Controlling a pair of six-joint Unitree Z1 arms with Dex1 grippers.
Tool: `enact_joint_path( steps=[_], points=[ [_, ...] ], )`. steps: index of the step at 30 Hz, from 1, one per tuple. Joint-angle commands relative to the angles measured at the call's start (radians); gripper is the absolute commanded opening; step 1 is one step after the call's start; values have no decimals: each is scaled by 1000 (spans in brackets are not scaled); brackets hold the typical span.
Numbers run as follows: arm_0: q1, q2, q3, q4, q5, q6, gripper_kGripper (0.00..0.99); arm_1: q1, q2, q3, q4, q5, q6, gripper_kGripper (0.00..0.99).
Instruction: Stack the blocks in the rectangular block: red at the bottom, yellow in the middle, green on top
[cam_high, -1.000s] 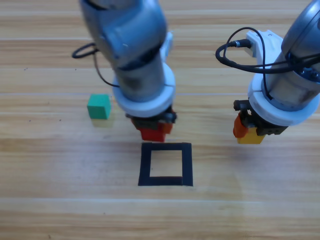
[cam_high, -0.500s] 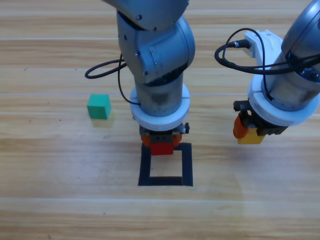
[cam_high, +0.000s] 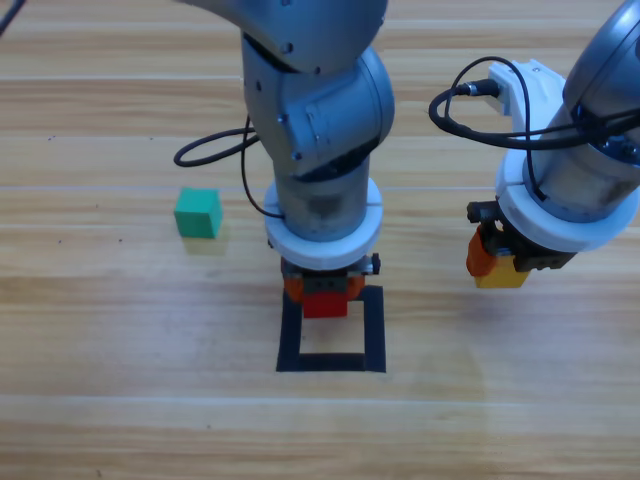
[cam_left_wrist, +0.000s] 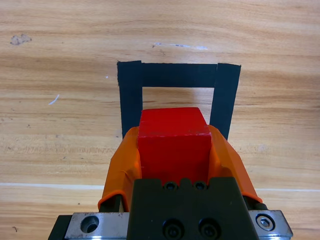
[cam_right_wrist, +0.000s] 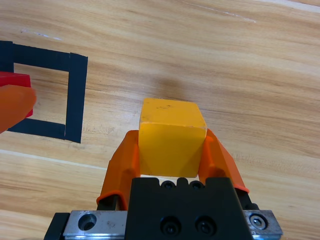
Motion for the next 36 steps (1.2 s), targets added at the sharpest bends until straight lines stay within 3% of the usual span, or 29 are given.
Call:
enact_joint_path(
  steps=[1,36],
  points=[
    [-35,61,18,-23,-14,19,28,-6,-29,1,14,-16,-6,0],
    [-41,92,70,-95,-21,39,29,-5,-18,-1,13,5,-12,0]
  ],
)
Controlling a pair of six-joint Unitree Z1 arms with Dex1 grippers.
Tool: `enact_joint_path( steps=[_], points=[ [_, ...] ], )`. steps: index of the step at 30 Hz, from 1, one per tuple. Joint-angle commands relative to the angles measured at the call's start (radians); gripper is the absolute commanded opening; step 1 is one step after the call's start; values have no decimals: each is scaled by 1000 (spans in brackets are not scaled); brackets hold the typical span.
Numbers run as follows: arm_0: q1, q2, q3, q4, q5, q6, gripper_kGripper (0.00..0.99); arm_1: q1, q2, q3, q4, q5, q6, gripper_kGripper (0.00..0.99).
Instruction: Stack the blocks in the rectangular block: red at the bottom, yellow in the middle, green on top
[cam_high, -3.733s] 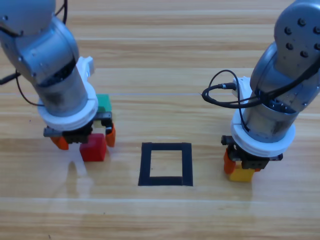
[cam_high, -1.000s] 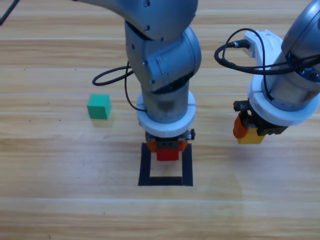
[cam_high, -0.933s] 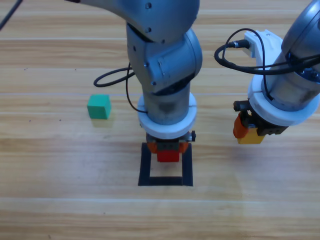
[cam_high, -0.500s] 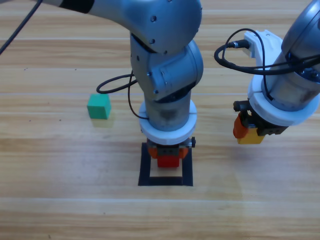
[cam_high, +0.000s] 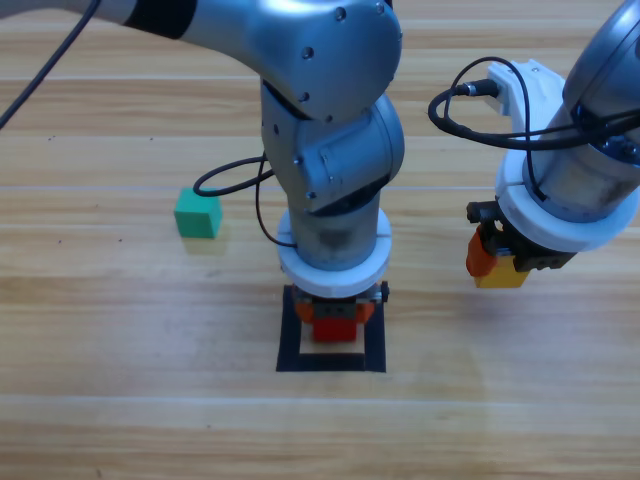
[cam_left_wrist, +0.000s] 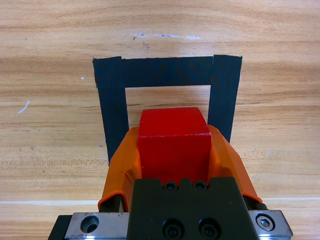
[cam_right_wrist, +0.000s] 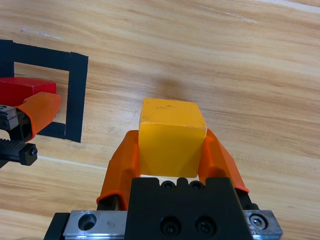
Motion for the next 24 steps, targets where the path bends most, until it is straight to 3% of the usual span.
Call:
enact_joint_path(
  steps=[1,20,24],
  points=[
    [-24,57,22,-16,-7,10,28,-5,-17,-2,13,4,-6,0],
    [-24,72,30,-26,-1,7,29,-5,-12,-4,13,11,-8,0],
    [-24,72,28,-26,1,6,94,-5,-12,-4,13,11,-8,0]
  ],
)
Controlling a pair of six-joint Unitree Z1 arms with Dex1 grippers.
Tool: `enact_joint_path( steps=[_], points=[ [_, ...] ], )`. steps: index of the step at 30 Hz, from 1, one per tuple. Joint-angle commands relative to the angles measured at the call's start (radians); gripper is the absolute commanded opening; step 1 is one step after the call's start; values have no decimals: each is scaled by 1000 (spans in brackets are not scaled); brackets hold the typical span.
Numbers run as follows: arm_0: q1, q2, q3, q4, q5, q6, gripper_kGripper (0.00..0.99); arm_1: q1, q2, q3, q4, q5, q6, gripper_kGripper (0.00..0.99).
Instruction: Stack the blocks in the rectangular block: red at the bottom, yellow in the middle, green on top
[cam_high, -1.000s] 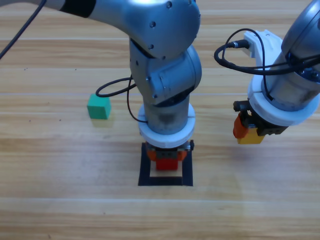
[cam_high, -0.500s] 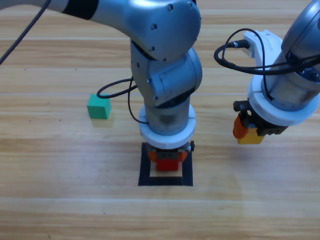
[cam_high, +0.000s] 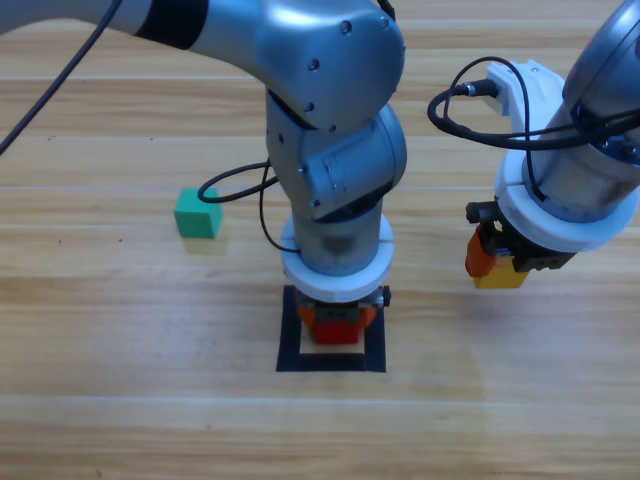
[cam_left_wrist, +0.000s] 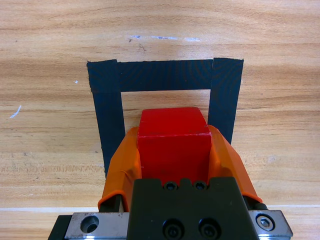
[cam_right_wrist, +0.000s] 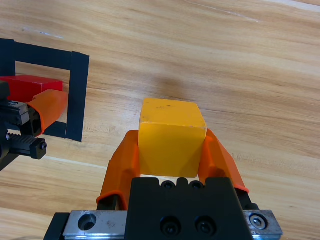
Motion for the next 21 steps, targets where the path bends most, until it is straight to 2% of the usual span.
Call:
enact_joint_path(
  steps=[1,4,5,6,8,9,11,21],
  points=[
    [-24,57,25,-10,1,6,147,-5,-12,-3,11,9,-8,0],
    [-26,55,26,-10,6,3,316,-5,-11,-3,13,9,-8,0],
    [-26,54,28,-10,9,-1,407,-6,-11,-3,13,9,-8,0],
    [-26,51,31,-10,10,-4,529,-5,-9,-3,13,9,-8,0],
    [-27,41,36,-9,15,-5,853,-5,-9,-3,13,9,-9,0],
    [-27,37,37,-9,16,-5,948,-5,-9,-5,13,9,-9,0],
    [-27,29,39,-4,21,-4,990,-5,-5,-5,13,10,-11,0],
    [-27,5,37,1,39,-1,990,-6,-9,-6,13,18,-17,0]
  ],
)
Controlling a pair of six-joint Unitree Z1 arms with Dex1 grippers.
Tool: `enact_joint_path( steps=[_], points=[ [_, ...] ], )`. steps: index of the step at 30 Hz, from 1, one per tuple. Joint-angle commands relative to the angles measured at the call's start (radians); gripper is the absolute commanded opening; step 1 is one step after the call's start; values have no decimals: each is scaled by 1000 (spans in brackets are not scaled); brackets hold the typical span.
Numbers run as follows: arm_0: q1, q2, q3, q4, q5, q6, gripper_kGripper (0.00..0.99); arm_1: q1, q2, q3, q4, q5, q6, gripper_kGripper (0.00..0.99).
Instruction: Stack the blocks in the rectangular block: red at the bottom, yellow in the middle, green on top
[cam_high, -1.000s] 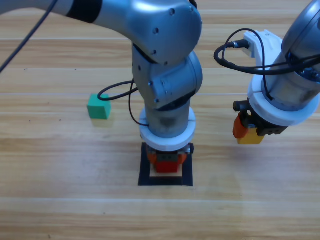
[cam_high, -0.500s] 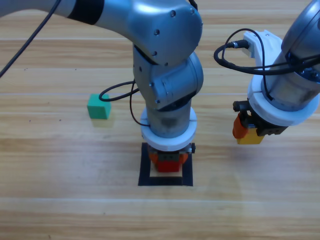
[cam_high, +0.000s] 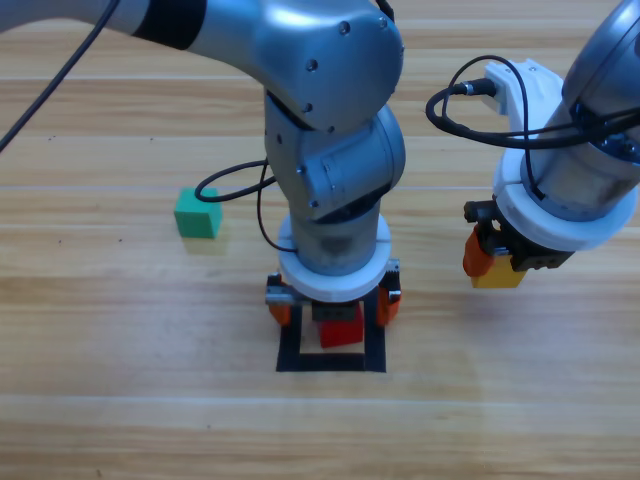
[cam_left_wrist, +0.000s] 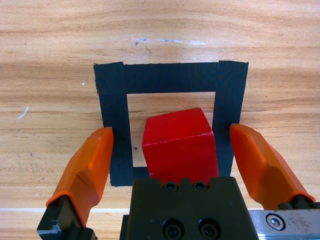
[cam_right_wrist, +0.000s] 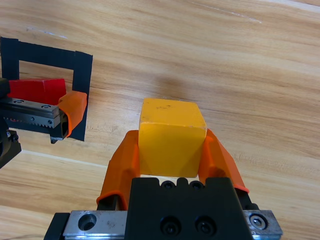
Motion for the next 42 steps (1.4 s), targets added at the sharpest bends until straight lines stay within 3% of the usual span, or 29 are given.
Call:
enact_joint_path(
  steps=[1,10,15,21,23,26,28,35,42],
  points=[
    [-27,-10,29,1,30,5,990,-5,-11,-2,14,12,-12,0],
    [1,-266,-89,102,125,72,989,9,-9,-40,60,13,-23,0],
    [15,-457,-14,128,205,115,990,67,35,-108,114,16,-52,0],
    [153,-638,110,122,239,461,951,143,149,-260,200,27,-50,0],
    [208,-682,208,48,243,554,969,161,189,-327,244,44,-46,0],
    [303,-762,331,-71,178,691,990,175,253,-438,313,68,-29,0],
    [403,-780,325,-75,44,731,990,175,302,-511,358,85,-17,0],
    [568,-759,297,-96,-146,870,990,175,406,-652,450,93,6,0],
    [607,-638,199,-65,-246,893,990,175,442,-689,462,93,22,0]
  ],
)
